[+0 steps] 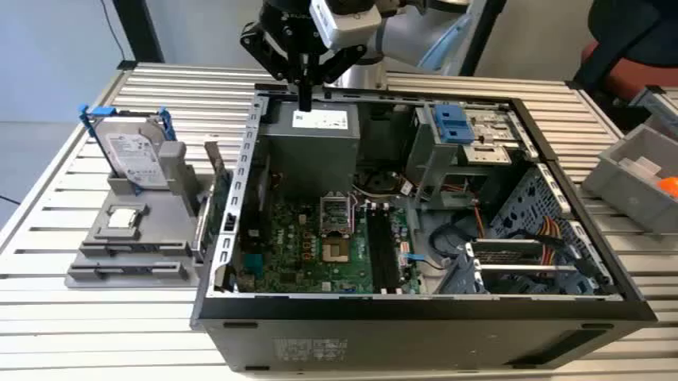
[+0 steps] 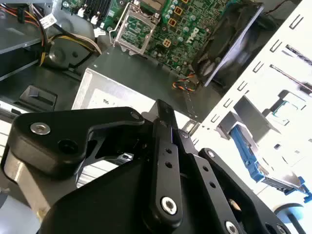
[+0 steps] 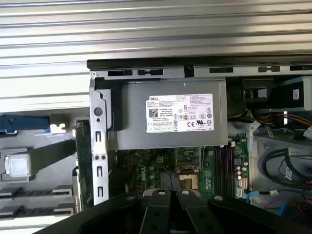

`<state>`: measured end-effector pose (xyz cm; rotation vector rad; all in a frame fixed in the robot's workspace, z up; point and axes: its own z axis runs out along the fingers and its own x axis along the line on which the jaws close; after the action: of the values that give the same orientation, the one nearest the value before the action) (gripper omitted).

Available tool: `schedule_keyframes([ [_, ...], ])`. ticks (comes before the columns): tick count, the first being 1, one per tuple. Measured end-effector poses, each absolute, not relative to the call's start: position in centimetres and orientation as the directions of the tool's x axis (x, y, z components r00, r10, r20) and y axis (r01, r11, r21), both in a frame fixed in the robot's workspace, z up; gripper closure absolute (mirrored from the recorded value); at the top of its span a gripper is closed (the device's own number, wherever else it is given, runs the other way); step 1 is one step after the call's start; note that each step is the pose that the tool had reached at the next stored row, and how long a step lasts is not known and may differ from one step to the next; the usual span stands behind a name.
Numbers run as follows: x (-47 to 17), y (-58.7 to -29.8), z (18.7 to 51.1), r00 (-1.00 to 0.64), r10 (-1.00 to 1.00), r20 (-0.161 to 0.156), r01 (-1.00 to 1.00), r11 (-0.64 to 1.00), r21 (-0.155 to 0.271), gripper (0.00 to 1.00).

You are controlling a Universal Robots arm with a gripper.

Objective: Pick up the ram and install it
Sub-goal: 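Reach for the ram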

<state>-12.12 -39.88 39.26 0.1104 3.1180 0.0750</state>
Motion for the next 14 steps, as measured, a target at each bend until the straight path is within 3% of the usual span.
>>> schedule_keyframes([
  [14,-12.39,-39.88,39.26,-0.997,0.071,-0.019,0.07,0.996,0.049,1.0],
])
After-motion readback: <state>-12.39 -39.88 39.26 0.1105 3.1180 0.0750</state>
